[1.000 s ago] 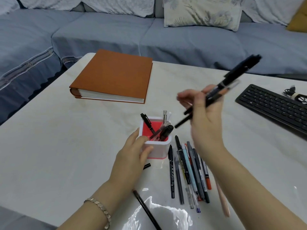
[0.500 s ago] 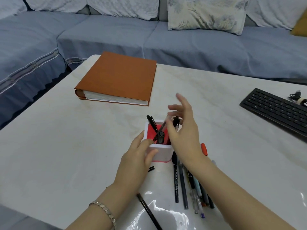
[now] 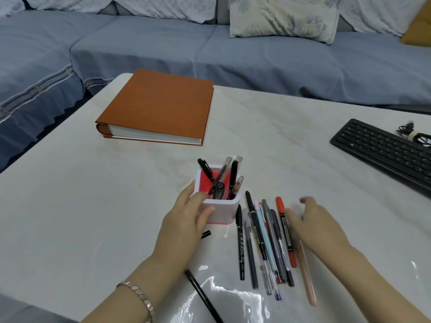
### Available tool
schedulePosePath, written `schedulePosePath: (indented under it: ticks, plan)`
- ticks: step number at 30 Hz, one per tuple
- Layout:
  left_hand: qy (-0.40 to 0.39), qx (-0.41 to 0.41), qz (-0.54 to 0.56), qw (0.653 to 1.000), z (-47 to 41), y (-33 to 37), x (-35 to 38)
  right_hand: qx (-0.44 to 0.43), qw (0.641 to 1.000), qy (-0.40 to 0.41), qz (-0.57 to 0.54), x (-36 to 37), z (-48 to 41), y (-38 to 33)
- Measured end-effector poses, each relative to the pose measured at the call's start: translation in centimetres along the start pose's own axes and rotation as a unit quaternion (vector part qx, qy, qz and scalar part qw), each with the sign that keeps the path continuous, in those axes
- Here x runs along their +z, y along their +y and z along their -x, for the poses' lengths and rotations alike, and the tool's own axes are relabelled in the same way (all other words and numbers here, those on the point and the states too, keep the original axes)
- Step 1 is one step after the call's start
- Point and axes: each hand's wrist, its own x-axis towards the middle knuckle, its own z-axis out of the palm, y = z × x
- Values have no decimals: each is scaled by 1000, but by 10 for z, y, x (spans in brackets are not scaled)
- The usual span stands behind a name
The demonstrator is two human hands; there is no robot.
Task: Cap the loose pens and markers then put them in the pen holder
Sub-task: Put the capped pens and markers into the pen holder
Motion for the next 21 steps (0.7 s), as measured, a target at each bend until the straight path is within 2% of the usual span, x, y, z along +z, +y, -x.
schedulePosePath:
  ticks: [1,3,8,10,13,21]
  plan:
    - [-1,0,1,1000,0,1,0,26,998,-40,35,3,0,7]
    - [-1,2,3,1000,1,2,-1,28,997,-63,30,9,1,12]
    - [-3,-3,5,1000,2,4,-2,-10,998,-58,17,12,-6,-4]
    - [-6,-6,7,1000,1,5,-2,2,998,-66,13,10,-9,-8]
    - [-10,-9,9,1000,1,6,-3,15,998,-66,-16,8,-13,-4]
    - [-7,-6,5,1000,1,4,-3,-42,991,-53,-112,-10,-12,11]
